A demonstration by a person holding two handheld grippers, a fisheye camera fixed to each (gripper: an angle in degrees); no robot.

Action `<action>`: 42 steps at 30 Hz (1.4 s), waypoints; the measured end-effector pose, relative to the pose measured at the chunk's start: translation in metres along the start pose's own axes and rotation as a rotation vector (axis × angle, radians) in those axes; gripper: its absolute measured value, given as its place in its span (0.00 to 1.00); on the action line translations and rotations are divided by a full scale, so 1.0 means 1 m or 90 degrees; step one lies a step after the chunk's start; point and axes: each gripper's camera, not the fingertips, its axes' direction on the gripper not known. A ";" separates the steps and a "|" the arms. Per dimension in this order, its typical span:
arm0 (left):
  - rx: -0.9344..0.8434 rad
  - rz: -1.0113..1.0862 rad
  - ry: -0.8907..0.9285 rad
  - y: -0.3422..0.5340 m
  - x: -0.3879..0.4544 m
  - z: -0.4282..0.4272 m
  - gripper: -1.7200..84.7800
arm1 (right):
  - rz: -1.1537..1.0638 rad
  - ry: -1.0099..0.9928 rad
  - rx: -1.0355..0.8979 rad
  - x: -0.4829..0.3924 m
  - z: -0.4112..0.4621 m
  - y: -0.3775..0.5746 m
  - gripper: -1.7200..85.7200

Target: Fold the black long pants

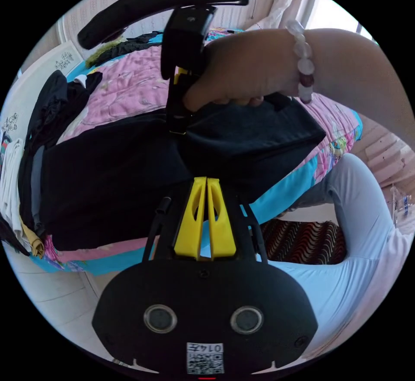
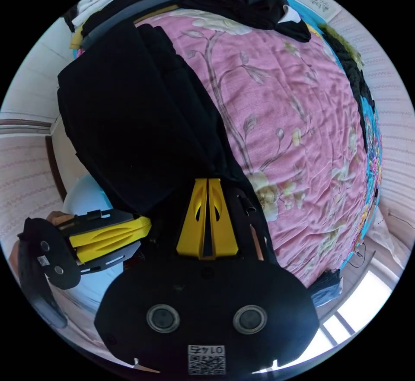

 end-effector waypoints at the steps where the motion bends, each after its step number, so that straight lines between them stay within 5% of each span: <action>1: 0.004 -0.009 0.010 0.002 0.000 0.000 0.01 | 0.007 -0.022 -0.015 0.008 -0.001 -0.004 0.01; 14: 0.013 0.051 -0.126 0.006 0.073 0.017 0.01 | -0.003 -0.049 -0.026 0.055 -0.003 0.012 0.01; 20: 0.055 0.037 -0.109 0.014 0.088 -0.005 0.03 | -0.035 -0.148 0.116 0.100 -0.024 0.091 0.01; 25: 0.206 0.045 -0.070 0.024 0.136 -0.039 0.14 | 0.162 -0.317 0.361 0.191 -0.036 0.263 0.06; 34: 0.229 0.070 0.004 -0.057 0.214 -0.006 0.18 | 0.388 -0.252 0.385 0.189 0.025 0.437 0.17; 42: 0.139 0.115 0.015 -0.188 0.251 0.043 0.17 | 0.450 -0.316 0.364 0.196 0.052 0.467 0.11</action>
